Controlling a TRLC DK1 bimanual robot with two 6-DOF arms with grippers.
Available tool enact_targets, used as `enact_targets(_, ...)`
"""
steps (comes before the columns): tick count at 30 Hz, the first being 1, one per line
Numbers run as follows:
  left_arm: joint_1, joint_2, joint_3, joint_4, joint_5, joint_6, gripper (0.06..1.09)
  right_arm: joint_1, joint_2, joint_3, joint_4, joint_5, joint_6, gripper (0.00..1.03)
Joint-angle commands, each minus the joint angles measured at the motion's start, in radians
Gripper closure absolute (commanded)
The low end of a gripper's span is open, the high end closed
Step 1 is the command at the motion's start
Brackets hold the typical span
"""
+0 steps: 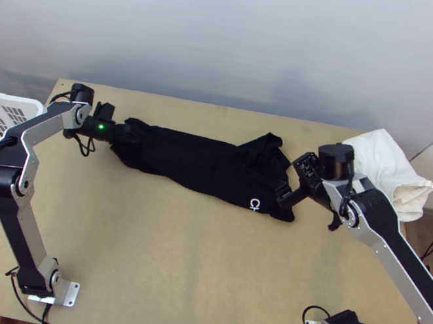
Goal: Fold the t-shirt
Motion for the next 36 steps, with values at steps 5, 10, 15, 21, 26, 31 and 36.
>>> enact_targets(5, -0.094, -0.073, 0.109, -0.052, 0.027, -0.089, 1.05, -0.004, -0.041, -0.019, -0.003, -0.002, 0.054, 0.04)
enact_targets(10, -0.186, -0.111, 0.216, -0.126, 0.007, -0.113, 1.05, -0.004, -0.059, -0.021, 0.0, -0.002, 0.092, 0.04)
enact_targets(15, -0.307, -0.099, 0.313, -0.146, -0.037, -0.141, 1.05, -0.016, -0.09, -0.053, 0.003, -0.002, 0.132, 0.04)
enact_targets(21, -0.443, -0.041, 0.443, -0.154, -0.064, -0.19, 1.05, -0.044, -0.164, -0.116, 0.002, -0.002, 0.14, 0.04)
enact_targets(26, -0.552, 0.03, 0.569, -0.175, -0.079, -0.22, 1.05, -0.076, -0.234, -0.173, -0.004, -0.003, 0.152, 0.04)
enact_targets(31, -0.658, 0.104, 0.678, -0.177, -0.08, -0.242, 1.05, -0.124, -0.295, -0.24, 0.002, -0.007, 0.161, 0.04)
enact_targets(36, -0.739, 0.203, 0.784, -0.169, -0.094, -0.253, 1.05, -0.181, -0.335, -0.283, 0.023, -0.007, 0.166, 0.04)
